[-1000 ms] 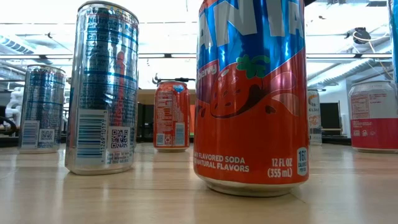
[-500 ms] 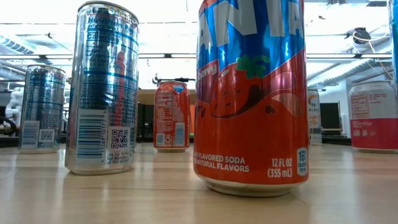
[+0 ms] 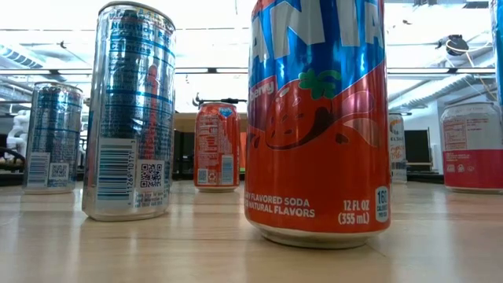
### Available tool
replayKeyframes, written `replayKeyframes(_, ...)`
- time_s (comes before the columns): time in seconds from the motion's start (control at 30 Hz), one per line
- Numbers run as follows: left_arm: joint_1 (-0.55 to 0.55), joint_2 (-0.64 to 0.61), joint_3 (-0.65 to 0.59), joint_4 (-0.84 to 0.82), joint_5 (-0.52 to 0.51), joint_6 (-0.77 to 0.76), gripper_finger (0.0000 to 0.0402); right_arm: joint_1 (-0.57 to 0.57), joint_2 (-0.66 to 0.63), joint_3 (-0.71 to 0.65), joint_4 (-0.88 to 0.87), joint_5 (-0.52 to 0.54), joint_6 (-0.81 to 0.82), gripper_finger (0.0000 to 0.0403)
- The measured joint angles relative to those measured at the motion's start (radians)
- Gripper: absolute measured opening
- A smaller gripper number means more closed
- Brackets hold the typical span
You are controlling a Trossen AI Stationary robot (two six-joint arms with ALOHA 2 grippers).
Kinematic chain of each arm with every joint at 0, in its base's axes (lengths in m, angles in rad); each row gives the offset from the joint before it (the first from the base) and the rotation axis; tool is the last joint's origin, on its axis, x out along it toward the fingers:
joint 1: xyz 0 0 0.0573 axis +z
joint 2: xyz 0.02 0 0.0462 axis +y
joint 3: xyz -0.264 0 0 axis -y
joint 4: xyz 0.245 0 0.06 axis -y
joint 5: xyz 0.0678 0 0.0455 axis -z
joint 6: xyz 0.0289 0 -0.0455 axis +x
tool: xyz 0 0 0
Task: Place canned beverage on shelf
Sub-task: Put the top orange soda can aligned with the other orange soda can on the shelf
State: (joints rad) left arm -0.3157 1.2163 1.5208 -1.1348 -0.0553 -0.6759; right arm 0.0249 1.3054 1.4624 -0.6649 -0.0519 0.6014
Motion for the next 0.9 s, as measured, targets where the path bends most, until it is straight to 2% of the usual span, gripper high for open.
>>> replayKeyframes(0.17, -0.133, 0.070, 0.000, -0.101, 0.031, -0.060, 0.0382, 0.017, 0.002, 0.000, 0.000, 0.000, -0.012, 0.0000)
replayKeyframes(0.33, -0.153, 0.143, 0.000, -0.097, 0.033, -0.064, 0.0382, 0.017, 0.001, 0.000, 0.000, -0.003, -0.007, 0.0000)
replayKeyframes(0.67, 0.004, 0.288, 0.000, 0.086, 0.047, 0.102, 0.0382, 0.073, 0.001, 0.000, -0.036, -0.131, -0.018, 0.0000)
replayKeyframes(0.9, 0.123, 0.349, 0.000, 0.175, 0.021, 0.299, 0.0382, 0.100, 0.001, 0.000, -0.108, -0.182, -0.046, 0.0000)
